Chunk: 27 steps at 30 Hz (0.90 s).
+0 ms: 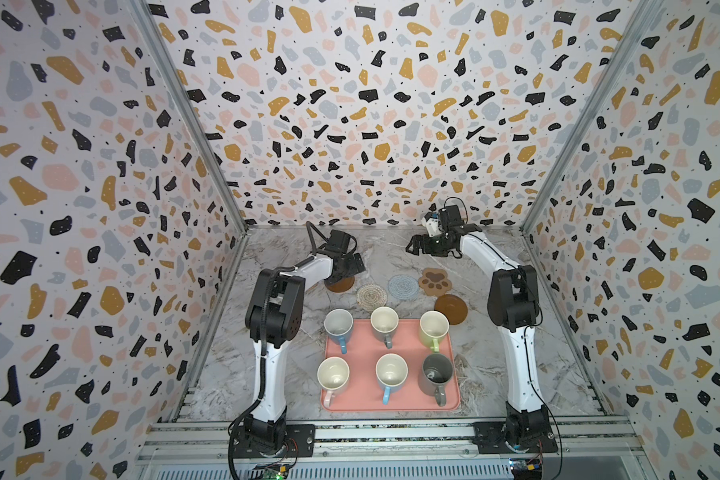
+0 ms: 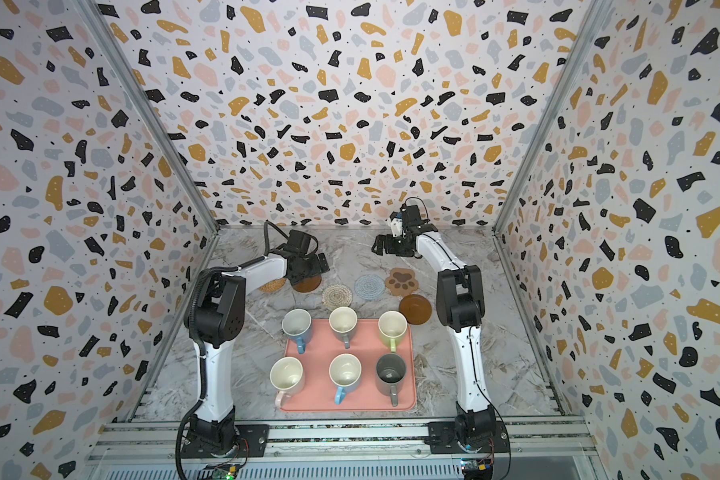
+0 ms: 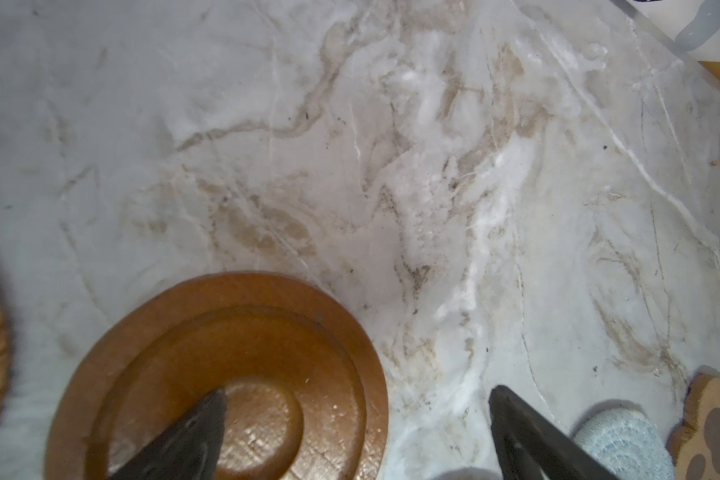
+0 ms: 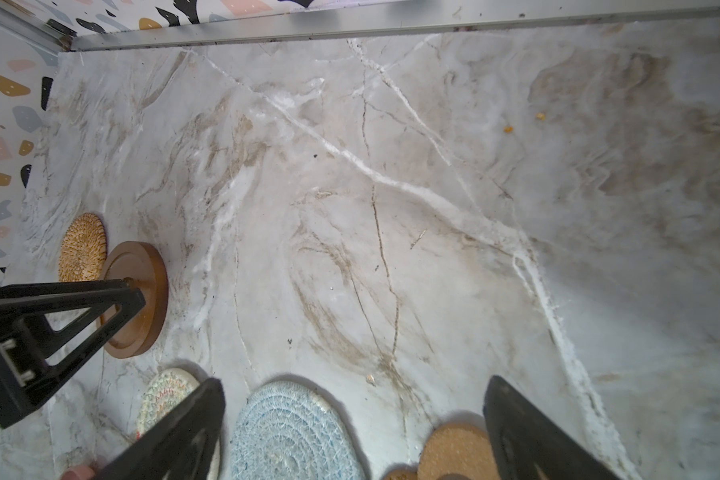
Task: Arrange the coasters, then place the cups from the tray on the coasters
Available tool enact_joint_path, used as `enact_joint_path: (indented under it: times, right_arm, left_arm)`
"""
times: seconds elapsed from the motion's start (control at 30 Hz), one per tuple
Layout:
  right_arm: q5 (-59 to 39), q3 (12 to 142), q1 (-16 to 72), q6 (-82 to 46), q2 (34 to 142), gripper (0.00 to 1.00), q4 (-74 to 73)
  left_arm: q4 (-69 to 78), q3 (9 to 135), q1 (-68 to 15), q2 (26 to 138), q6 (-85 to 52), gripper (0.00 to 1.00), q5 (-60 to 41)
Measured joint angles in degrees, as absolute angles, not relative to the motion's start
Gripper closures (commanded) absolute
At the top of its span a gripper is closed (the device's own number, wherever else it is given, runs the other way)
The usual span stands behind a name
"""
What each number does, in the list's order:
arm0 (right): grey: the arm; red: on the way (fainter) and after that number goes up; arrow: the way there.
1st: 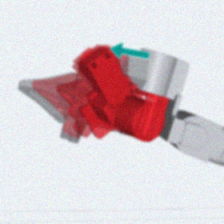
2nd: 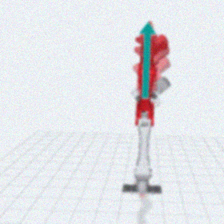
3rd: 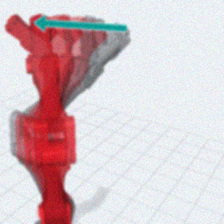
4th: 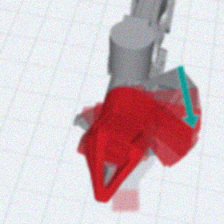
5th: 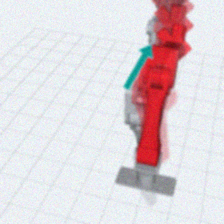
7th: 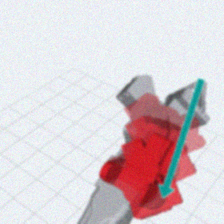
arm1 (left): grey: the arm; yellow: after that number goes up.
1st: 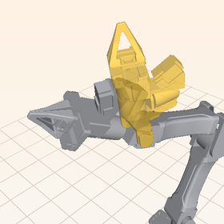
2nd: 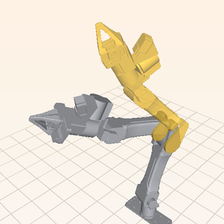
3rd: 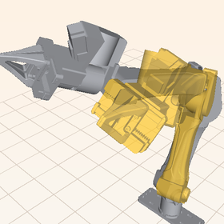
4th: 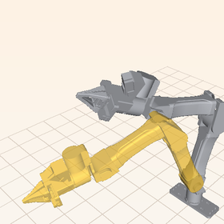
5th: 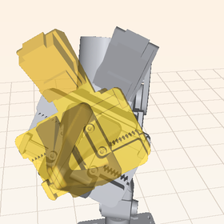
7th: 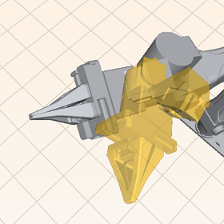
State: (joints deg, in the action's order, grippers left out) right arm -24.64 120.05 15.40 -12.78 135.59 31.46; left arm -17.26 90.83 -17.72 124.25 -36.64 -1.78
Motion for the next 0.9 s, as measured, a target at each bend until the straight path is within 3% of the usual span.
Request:
enact_joint_path:
  times: [0.9]
  right_arm:
    - [-24.9,119.7,15.5,-12.8,135.6,0.01,31.5]
  left_arm:
    - [-14.2,91.6,-20.0,125.4,-37.2,0.0,-4.3]
